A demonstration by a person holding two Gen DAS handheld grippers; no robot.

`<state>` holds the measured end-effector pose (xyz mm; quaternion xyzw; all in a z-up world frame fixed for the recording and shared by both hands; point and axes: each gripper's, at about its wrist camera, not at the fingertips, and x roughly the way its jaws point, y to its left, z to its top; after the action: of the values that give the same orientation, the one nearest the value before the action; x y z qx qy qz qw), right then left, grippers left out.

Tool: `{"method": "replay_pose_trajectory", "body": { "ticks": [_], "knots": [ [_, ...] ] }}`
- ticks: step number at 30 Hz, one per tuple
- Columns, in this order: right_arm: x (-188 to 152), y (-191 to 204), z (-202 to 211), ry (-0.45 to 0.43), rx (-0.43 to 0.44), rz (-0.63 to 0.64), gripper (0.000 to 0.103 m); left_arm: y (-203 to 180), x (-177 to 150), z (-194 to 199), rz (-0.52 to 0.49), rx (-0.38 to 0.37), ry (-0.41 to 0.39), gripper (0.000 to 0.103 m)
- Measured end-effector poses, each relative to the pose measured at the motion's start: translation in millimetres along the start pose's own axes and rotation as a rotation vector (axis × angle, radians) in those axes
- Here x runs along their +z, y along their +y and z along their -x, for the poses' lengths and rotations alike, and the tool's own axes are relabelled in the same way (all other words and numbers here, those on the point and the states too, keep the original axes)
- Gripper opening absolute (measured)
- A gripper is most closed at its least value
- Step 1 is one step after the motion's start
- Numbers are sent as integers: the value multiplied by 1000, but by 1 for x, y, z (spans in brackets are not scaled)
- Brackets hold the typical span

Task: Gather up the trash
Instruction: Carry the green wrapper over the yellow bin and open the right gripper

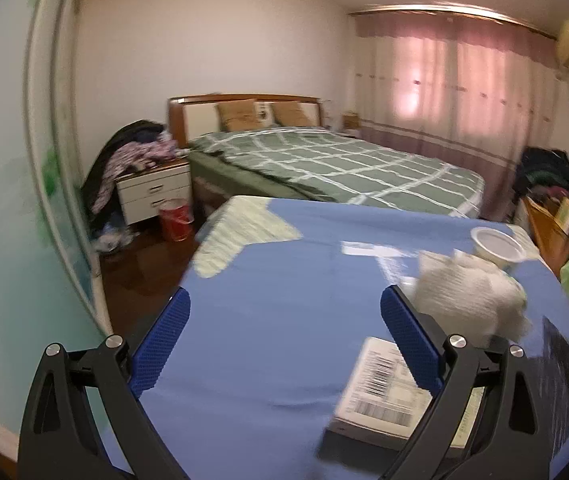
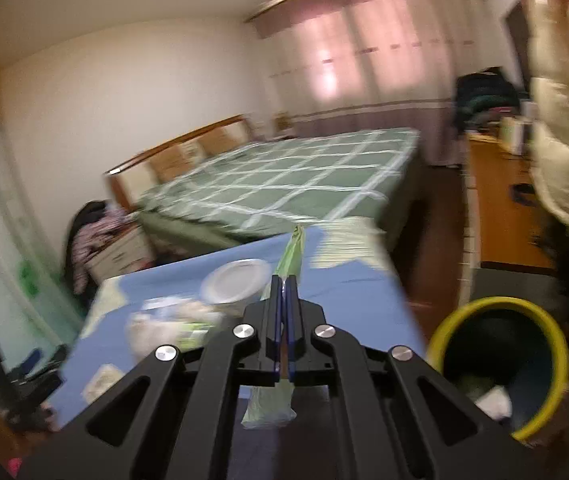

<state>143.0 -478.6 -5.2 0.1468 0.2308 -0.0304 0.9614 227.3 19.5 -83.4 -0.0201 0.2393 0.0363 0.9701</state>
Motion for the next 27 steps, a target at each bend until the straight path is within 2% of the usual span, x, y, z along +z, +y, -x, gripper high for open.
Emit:
{"method": "replay_pose_trajectory", "body": {
  "ticks": [6, 9, 13, 18, 23, 27],
  "knots": [
    [-3, -72, 15, -33, -181, -87, 2, -24, -2, 5, -90, -66, -19, 95],
    [-7, -103, 17, -37, -264, -120, 2, -29, -3, 6, -96, -108, -10, 95],
    [-15, -133, 10, -24, -362, -144, 2, -29, -3, 0, -92, -115, 15, 95],
    [-26, -155, -11, 21, -409, -166, 2, -26, -2, -5, -78, -134, 28, 95],
    [-35, -156, -22, 39, -435, -173, 6, -31, -5, -7, -103, -132, 36, 95],
    [-37, -152, -23, 32, -440, -174, 16, -39, -6, -3, -132, -127, 33, 95]
  ]
}}
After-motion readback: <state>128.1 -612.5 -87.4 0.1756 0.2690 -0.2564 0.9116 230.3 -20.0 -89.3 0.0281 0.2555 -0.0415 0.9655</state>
